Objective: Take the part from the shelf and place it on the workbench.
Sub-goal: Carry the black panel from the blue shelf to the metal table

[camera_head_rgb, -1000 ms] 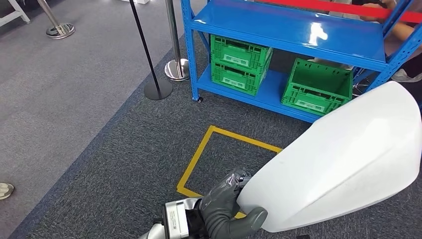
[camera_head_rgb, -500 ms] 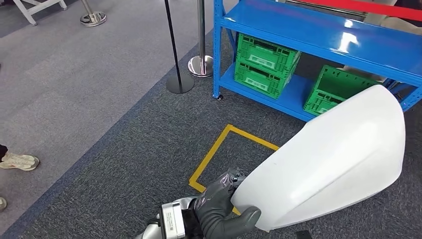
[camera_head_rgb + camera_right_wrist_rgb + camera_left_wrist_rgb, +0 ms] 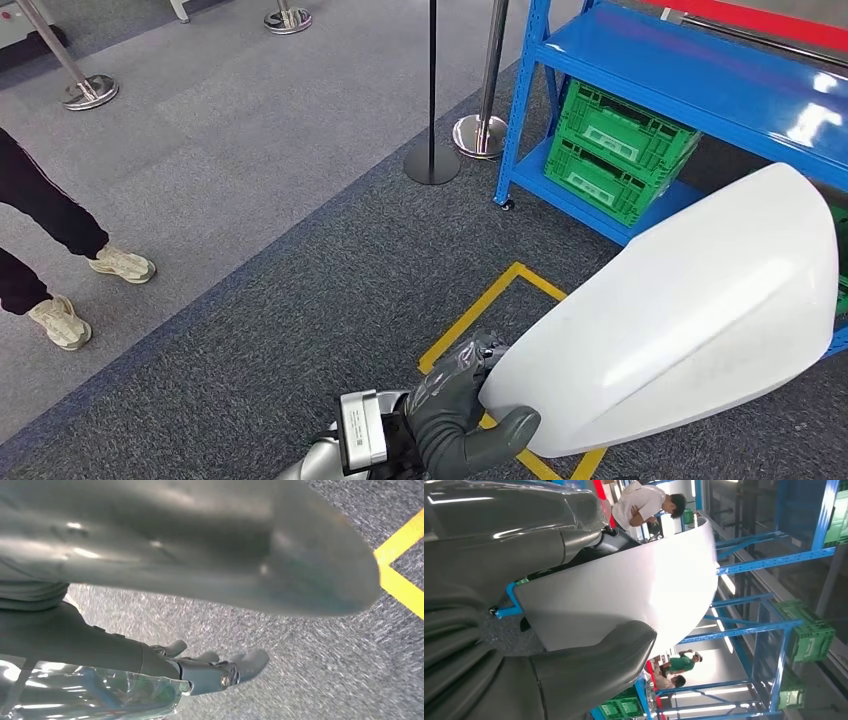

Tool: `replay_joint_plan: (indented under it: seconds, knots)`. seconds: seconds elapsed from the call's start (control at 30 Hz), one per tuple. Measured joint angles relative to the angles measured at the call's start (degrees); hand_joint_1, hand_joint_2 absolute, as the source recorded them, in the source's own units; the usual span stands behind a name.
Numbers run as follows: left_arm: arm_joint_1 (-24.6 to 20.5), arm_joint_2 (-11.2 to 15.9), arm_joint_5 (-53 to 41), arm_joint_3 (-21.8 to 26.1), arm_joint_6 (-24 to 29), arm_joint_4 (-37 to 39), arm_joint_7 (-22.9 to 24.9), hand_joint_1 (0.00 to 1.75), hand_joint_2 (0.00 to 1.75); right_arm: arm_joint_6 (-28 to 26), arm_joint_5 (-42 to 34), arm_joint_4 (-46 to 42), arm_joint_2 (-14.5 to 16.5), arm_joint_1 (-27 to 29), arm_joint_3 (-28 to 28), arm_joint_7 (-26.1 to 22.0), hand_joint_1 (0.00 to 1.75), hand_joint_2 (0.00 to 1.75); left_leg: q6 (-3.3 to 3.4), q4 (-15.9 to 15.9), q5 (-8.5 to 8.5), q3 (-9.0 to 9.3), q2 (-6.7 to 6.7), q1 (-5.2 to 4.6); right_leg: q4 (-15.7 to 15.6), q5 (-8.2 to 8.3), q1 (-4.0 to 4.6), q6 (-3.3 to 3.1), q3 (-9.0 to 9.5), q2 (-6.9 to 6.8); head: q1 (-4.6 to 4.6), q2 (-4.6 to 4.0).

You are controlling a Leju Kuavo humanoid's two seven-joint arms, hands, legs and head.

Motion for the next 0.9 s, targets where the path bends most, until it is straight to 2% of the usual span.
replay_joint_plan:
  seconds: [0.03, 0.1, 0.13, 0.17, 0.2, 0.23, 0.27, 0.3, 0.37, 0.4, 0.43, 0.47, 0.5, 0.53, 0.57, 0.6, 0.67, 0.7, 0.73, 0.77, 0.8, 0.83, 0.9]
  knots:
    - [-0.07, -0.01, 0.12, 0.01, 0.02, 0.03, 0.00, 1.75, 1.75, -0.02, 0.00, -0.03, -0.08, -0.05, -0.11, 0.02, 0.00, 0.00, -0.27, 0.24, -0.14, -0.30, 0.37, -0.01, -0.06, 0.13, -0.04, -0.34, 0.04, -0.54, -0.08, 0.00]
    - [-0.28, -0.12, 0.33, 0.01, 0.08, 0.03, 0.01, 1.75, 1.75, -0.03, 0.01, -0.08, -0.20, -0.07, -0.31, 0.02, 0.00, 0.00, -0.83, 3.47, -2.08, -2.10, 3.09, -0.05, -0.21, 0.31, -0.22, -0.94, 0.08, -1.86, -0.82, 0.00]
    - [-0.39, -0.20, 0.40, -0.01, 0.09, 0.03, 0.02, 1.75, 1.75, -0.04, 0.01, -0.10, -0.33, 0.01, -0.43, 0.02, 0.00, 0.00, -1.11, 6.79, -3.84, -3.79, 4.89, 0.00, -0.22, 0.30, -0.14, -1.11, 0.05, -2.57, -1.23, 0.00]
    - [-0.46, -0.26, 0.45, -0.03, 0.10, 0.04, 0.03, 1.75, 1.75, -0.05, 0.00, -0.10, -0.37, 0.14, -0.55, 0.03, 0.00, 0.00, -1.34, 10.84, -5.66, -5.80, 6.00, 0.17, -0.22, 0.27, -0.07, -1.21, 0.00, -3.38, -1.61, 0.00]
    - [-0.49, -0.28, 0.48, -0.04, 0.12, 0.05, 0.04, 1.75, 1.75, -0.09, -0.03, -0.10, -0.43, 0.23, -0.68, 0.03, 0.00, 0.00, -1.50, 14.43, -6.92, -7.60, 6.52, 0.35, -0.21, 0.25, -0.02, -1.25, -0.05, -4.23, -1.74, 0.00]
    - [-0.49, -0.28, 0.49, -0.05, 0.13, 0.06, 0.07, 1.75, 1.75, -0.13, -0.07, -0.10, -0.48, 0.26, -0.78, 0.04, 0.00, 0.00, -1.57, 16.35, -7.23, -8.58, 6.69, 0.48, -0.21, 0.22, 0.01, -1.26, -0.07, -5.05, -1.83, 0.00]
    - [-0.49, -0.28, 0.50, -0.05, 0.14, 0.07, 0.10, 1.75, 1.75, -0.19, -0.11, -0.10, -0.51, 0.22, -0.86, 0.04, 0.00, 0.00, -1.59, 15.98, -6.46, -8.39, 6.82, 0.58, -0.21, 0.20, 0.02, -1.23, -0.06, -5.81, -1.93, 0.01]
    - [-0.51, -0.32, 0.50, -0.06, 0.15, 0.08, 0.12, 1.75, 1.75, -0.25, -0.15, -0.10, -0.51, 0.12, -0.92, 0.02, 0.00, 0.00, -1.51, 13.14, -4.80, -6.90, 7.18, 0.61, -0.21, 0.16, 0.02, -1.18, 0.00, -6.48, -2.03, 0.01]
    - [-0.65, -0.49, 0.50, -0.04, 0.17, 0.06, 0.14, 1.75, 1.75, -0.35, -0.19, -0.10, -0.42, -0.05, -1.01, -0.15, 0.00, 0.00, -1.05, 4.69, -1.62, -2.26, 9.71, 0.25, -0.21, 0.01, 0.15, -0.91, 0.23, -7.60, -2.27, 0.01]
    - [-0.78, -0.62, 0.50, -0.04, 0.20, 0.04, 0.14, 1.75, 1.75, -0.38, -0.19, -0.10, -0.37, -0.08, -1.03, -0.30, 0.00, 0.00, -0.76, 1.68, -0.85, -0.66, 10.85, -0.05, -0.23, -0.08, 0.21, -0.67, 0.32, -8.09, -2.30, 0.00]
    - [-0.91, -0.73, 0.50, -0.04, 0.21, 0.03, 0.15, 1.75, 1.75, -0.39, -0.16, -0.10, -0.33, -0.09, -1.05, -0.47, 0.00, 0.00, -0.49, 0.15, -0.67, 0.07, 11.62, -0.37, -0.28, -0.15, 0.23, -0.38, 0.43, -8.58, -2.30, 0.00]
    - [-1.00, -0.80, 0.50, -0.03, 0.27, 0.03, 0.17, 1.75, 1.75, -0.40, -0.12, -0.10, -0.29, -0.09, -1.07, -0.64, 0.00, 0.00, -0.27, -0.12, -0.81, 0.04, 11.46, -0.63, -0.42, -0.17, 0.22, -0.04, 0.57, -9.11, -2.25, 0.00]
    - [-1.06, -0.84, 0.50, -0.03, 0.36, 0.02, 0.20, 1.75, 1.75, -0.40, -0.06, -0.10, -0.25, -0.14, -1.08, -0.79, 0.00, 0.00, 0.02, -0.32, -0.64, -0.04, 10.73, -0.73, -0.65, -0.14, 0.12, 0.31, 0.83, -9.69, -2.24, 0.00]
    - [-1.07, -0.87, 0.50, -0.01, 0.49, 0.02, 0.24, 1.75, 1.75, -0.40, 0.01, -0.10, -0.19, -0.22, -1.09, -0.92, 0.00, 0.00, 0.37, -0.63, -0.40, 0.17, 10.04, -0.62, -0.66, -0.34, 0.01, 0.65, 1.01, -9.72, -2.22, 0.00]
    - [-1.13, -0.93, 0.50, 0.00, 0.63, 0.01, 0.28, 1.75, 1.75, -0.39, 0.08, -0.10, -0.11, -0.29, -1.09, -1.05, 0.00, 0.00, 0.77, -0.98, -0.10, 0.45, 9.35, -0.45, -0.01, -0.96, -0.06, 0.88, 0.90, -8.93, -2.17, 0.00]
    - [-1.21, -1.02, 0.50, 0.00, 0.75, 0.01, 0.30, 1.75, 1.75, -0.39, 0.15, -0.10, -0.07, -0.35, -1.07, -1.14, 0.00, 0.00, 1.15, -1.32, 0.20, 0.73, 8.65, -0.24, 1.85, -2.18, -0.10, 1.04, 0.21, -7.56, -1.96, 0.00]
    - [-1.35, -1.13, 0.50, 0.01, 0.95, 0.02, 0.34, 1.75, 1.75, -0.38, 0.28, -0.10, -0.20, -0.21, -1.04, -1.23, 0.00, 0.00, 1.58, -1.51, 0.47, 0.92, 7.15, -0.07, 9.05, -5.82, -0.11, 1.12, -3.06, -4.46, -1.26, 0.00]
    - [-1.35, -1.12, 0.50, 0.01, 1.02, 0.04, 0.36, 1.75, 1.75, -0.38, 0.34, -0.10, -0.31, -0.07, -1.05, -1.24, 0.00, 0.00, 1.65, -1.50, 0.48, 0.89, 6.28, -0.11, 12.94, -7.26, -0.05, 1.16, -4.99, -3.75, -0.88, 0.00]
    - [-1.32, -1.08, 0.48, 0.02, 1.07, 0.05, 0.38, 1.75, 1.75, -0.38, 0.40, -0.10, -0.41, 0.05, -1.07, -1.27, 0.00, 0.00, 1.68, -1.48, 0.49, 0.90, 5.37, -0.15, 15.37, -7.74, 0.00, 1.14, -6.36, -3.47, -0.62, 0.00]
    - [-1.30, -1.05, 0.46, 0.02, 1.11, 0.07, 0.39, 1.75, 1.75, -0.38, 0.48, -0.10, -0.44, 0.12, -1.08, -1.33, 0.00, 0.00, 1.68, -1.43, 0.49, 0.95, 4.44, -0.17, 15.52, -6.99, 0.03, 1.08, -6.70, -3.35, -0.43, 0.00]
    - [-1.29, -1.04, 0.44, 0.01, 1.16, 0.07, 0.40, 1.75, 1.75, -0.38, 0.55, -0.10, -0.46, 0.11, -1.09, -1.42, 0.00, 0.00, 1.62, -1.33, 0.45, 1.02, 3.56, -0.14, 13.19, -5.16, 0.01, 1.00, -5.89, -3.17, -0.28, 0.00]
    - [-1.30, -1.05, 0.42, 0.01, 1.20, 0.07, 0.40, 1.75, 1.75, -0.38, 0.62, -0.10, -0.49, 0.06, -1.09, -1.52, 0.00, 0.00, 1.48, -1.12, 0.36, 1.07, 2.72, -0.07, 9.10, -2.76, -0.09, 0.96, -4.21, -2.58, -0.16, 0.00]
    - [-1.34, -1.07, 0.37, 0.02, 1.34, 0.05, 0.46, 1.75, 1.75, -0.34, 0.73, -0.09, -0.49, -0.06, -1.07, -1.73, 0.00, 0.00, 0.94, -0.41, 0.05, 0.73, 1.26, -0.07, 2.00, -0.01, -0.39, 1.02, -1.17, -0.08, 0.10, 0.01]
